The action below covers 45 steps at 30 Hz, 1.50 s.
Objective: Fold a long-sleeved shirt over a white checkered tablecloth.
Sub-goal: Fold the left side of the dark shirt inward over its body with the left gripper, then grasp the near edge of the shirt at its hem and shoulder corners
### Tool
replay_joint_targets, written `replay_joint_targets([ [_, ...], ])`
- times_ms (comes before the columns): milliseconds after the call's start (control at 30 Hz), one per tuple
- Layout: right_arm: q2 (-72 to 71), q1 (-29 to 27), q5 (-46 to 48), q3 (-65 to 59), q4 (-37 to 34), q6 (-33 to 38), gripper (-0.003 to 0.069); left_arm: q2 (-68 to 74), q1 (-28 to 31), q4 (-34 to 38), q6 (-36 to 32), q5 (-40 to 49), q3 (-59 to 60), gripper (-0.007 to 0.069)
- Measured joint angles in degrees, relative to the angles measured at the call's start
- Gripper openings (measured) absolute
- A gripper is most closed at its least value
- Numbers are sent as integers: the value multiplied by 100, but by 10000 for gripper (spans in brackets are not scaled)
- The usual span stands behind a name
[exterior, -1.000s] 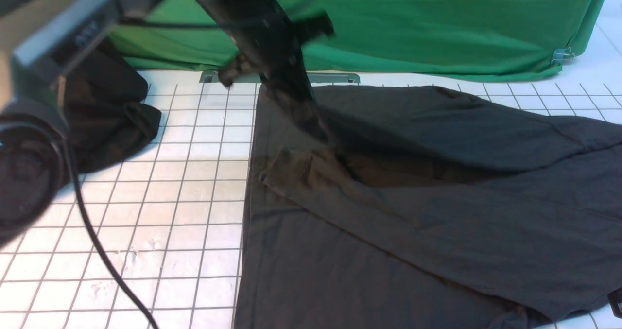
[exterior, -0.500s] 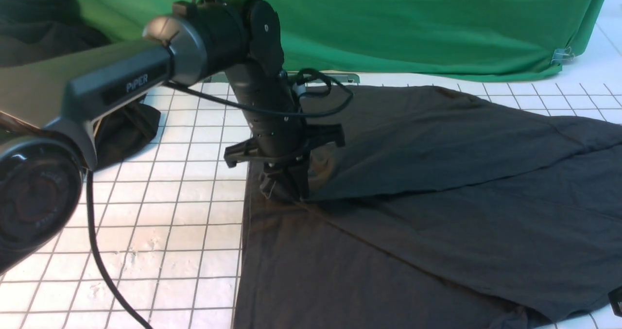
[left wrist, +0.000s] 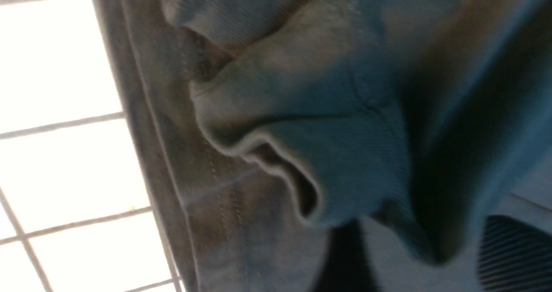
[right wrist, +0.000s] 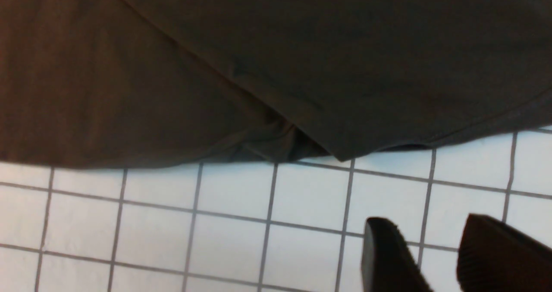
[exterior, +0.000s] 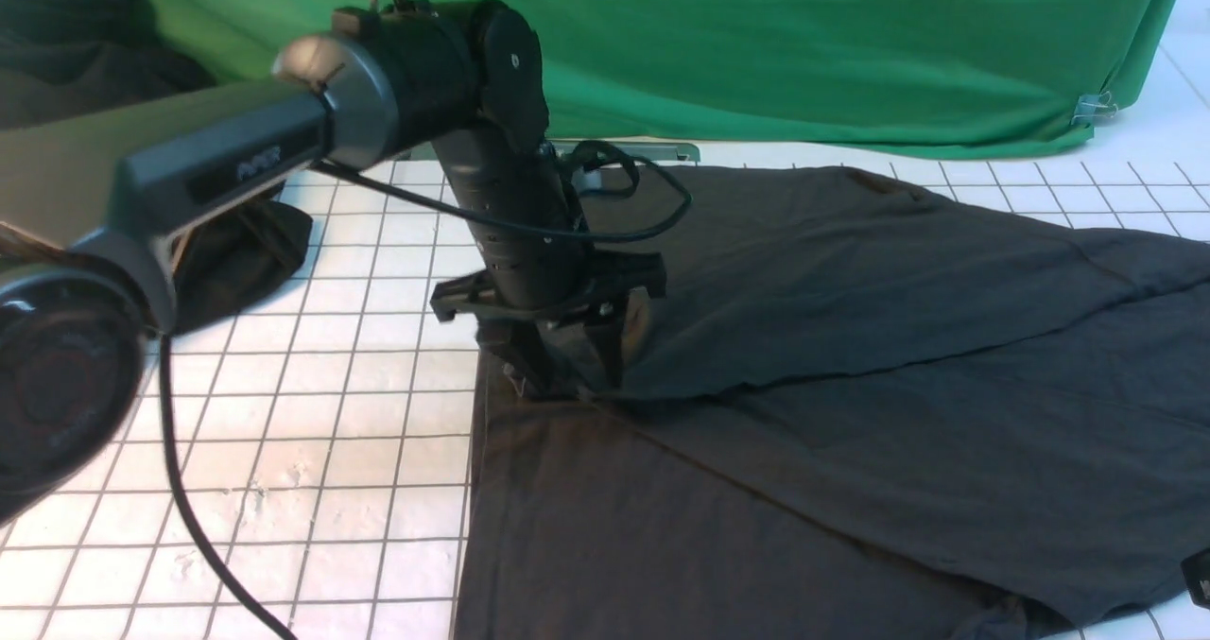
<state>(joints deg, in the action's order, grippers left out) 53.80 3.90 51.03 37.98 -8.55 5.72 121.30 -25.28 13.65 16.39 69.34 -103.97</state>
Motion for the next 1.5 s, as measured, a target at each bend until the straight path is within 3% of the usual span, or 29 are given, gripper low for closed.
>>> replay_joint_targets([
  [100, 0, 0, -18, 0, 1, 0, 241, -425, 0, -54, -157, 0, 5, 564],
  [300, 0, 0, -135, 0, 1, 0, 241, -606, 0, -352, -319, -166, 5, 572],
  [433, 0, 0, -166, 0, 1, 0, 241, -269, 7, -153, -447, -280, 5, 418],
  [533, 0, 0, -166, 0, 1, 6, 241, -61, 7, -61, -715, -42, 138, 204],
  [600, 0, 0, -133, 0, 1, 10, 241, -84, 7, -49, -767, -15, 305, 101],
  [700, 0, 0, -41, 0, 6, 17, 241, -439, 7, -66, -787, -13, 588, 15],
  [833, 0, 0, -14, 0, 6, 25, 241, -1283, 7, -284, -787, -24, 1154, 4],
  [1067, 0, 0, 2, 0, 6, 25, 241, -2281, 7, -365, -611, 2, 3003, 83],
  [1133, 0, 0, -3, 0, 7, 25, 241, -2414, 7, -271, -420, -316, 3880, 179],
  [1333, 0, 0, -45, 0, 19, 25, 241, -2416, 7, 503, -430, -1179, 4983, 411],
  [1500, 0, 0, -63, 0, 19, 25, 241, -2416, 7, 948, -572, -1660, 5144, 527],
])
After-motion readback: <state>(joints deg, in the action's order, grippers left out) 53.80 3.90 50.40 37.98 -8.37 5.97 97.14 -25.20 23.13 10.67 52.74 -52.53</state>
